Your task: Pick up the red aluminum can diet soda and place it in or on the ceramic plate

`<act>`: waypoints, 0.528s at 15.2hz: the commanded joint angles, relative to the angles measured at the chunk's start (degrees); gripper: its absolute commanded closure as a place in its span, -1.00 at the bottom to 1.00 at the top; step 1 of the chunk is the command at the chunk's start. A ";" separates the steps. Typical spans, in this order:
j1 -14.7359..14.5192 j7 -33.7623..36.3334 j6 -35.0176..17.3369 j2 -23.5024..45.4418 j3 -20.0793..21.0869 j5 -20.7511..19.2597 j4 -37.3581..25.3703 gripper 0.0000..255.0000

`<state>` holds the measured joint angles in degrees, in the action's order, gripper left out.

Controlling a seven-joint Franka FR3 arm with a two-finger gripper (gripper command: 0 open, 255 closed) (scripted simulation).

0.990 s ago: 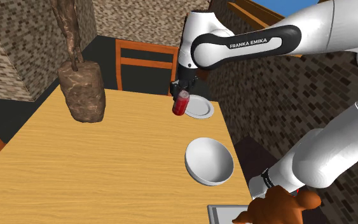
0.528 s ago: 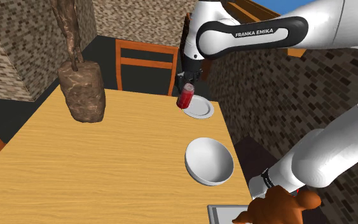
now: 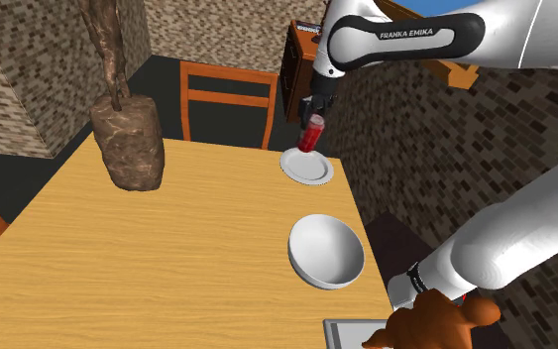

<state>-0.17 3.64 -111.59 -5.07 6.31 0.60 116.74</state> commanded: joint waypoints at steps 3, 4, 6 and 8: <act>2.12 -4.61 1.35 0.31 -2.50 -0.25 -1.66 1.00; 2.12 -4.60 0.59 0.44 -2.49 -0.26 -1.04 1.00; 2.11 -4.59 -0.92 0.76 -2.48 -0.28 0.17 1.00; 2.11 -4.57 -2.44 1.12 -2.48 -0.30 1.32 1.00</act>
<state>1.91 -0.86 -113.18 -4.13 3.86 0.32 117.45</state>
